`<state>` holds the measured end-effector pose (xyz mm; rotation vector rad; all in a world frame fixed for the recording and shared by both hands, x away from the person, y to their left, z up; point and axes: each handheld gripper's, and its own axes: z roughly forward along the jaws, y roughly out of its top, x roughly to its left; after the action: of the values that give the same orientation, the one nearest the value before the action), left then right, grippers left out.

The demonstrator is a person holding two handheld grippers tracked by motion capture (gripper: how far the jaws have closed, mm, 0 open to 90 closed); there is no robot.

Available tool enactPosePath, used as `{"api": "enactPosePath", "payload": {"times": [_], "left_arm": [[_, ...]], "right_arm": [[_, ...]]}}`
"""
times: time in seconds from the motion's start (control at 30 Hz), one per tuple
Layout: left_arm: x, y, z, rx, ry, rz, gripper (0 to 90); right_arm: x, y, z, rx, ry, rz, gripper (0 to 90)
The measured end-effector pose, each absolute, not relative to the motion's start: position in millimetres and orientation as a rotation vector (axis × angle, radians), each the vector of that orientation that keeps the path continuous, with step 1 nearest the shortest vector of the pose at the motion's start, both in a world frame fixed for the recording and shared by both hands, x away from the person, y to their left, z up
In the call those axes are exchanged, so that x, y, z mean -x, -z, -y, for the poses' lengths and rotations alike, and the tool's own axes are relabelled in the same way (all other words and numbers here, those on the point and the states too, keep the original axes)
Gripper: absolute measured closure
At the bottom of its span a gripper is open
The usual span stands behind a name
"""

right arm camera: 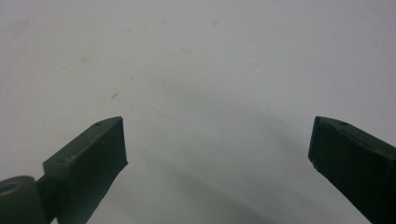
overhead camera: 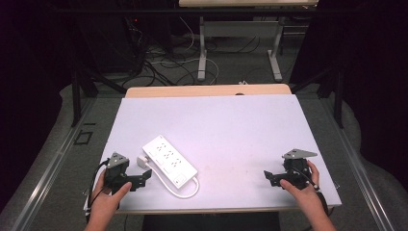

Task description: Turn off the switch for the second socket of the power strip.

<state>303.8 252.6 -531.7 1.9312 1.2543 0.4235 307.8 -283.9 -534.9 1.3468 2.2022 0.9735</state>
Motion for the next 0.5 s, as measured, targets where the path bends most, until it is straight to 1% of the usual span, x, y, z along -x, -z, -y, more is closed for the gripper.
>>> {"api": "enactPosePath", "payload": {"times": [0.5], "left_arm": [[-307.3,523.3,-246.8,-1.966,-0.397,-1.249,2.7]], "right_arm": [[-307.6,533.8,283.1,-1.342,-0.967,-2.202,5.4]]}}
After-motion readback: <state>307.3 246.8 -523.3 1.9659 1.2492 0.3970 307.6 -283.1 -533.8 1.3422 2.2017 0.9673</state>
